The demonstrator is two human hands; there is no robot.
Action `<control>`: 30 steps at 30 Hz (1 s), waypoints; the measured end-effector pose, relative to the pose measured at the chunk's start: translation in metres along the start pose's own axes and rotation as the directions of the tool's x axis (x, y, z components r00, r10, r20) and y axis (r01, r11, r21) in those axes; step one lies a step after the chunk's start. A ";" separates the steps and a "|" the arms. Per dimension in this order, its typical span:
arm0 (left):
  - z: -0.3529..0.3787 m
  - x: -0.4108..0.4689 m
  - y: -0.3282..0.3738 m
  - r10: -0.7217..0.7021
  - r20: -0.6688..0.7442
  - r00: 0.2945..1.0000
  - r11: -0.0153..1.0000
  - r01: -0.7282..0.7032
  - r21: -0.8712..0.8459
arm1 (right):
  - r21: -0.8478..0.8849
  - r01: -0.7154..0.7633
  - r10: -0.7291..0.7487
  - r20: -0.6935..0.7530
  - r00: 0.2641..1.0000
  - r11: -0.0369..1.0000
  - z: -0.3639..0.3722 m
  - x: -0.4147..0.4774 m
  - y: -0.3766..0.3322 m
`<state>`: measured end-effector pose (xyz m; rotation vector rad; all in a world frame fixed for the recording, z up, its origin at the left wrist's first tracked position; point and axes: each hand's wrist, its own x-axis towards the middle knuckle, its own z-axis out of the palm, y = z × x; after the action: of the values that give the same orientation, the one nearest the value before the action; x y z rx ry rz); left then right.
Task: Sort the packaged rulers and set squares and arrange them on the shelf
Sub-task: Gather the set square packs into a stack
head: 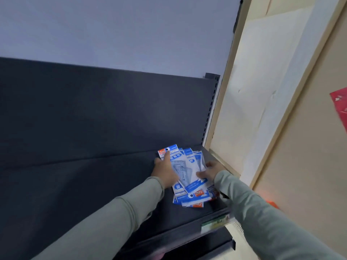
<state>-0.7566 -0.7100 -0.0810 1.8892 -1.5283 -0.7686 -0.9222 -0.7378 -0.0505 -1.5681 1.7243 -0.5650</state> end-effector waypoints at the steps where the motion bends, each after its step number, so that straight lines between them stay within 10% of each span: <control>1: 0.002 0.001 0.000 0.003 0.010 1.000 0.994 -0.004 0.108 | -0.033 0.020 -0.020 0.010 1.000 0.999 -0.001 0.005 0.001; 14: -0.018 -0.011 -0.003 0.010 -0.006 1.000 0.856 -0.005 0.517 | -0.554 0.291 -0.319 0.047 0.947 0.780 -0.009 0.030 -0.013; 30: -0.162 -0.178 -0.078 -0.160 -0.491 0.856 0.370 0.513 0.774 | -0.512 0.837 -0.656 0.567 0.498 0.193 0.126 -0.087 -0.133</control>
<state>-0.6175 -0.5088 -0.0186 2.9957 -1.4003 0.4185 -0.7403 -0.6558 -0.0142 -3.0351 0.8276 -0.0164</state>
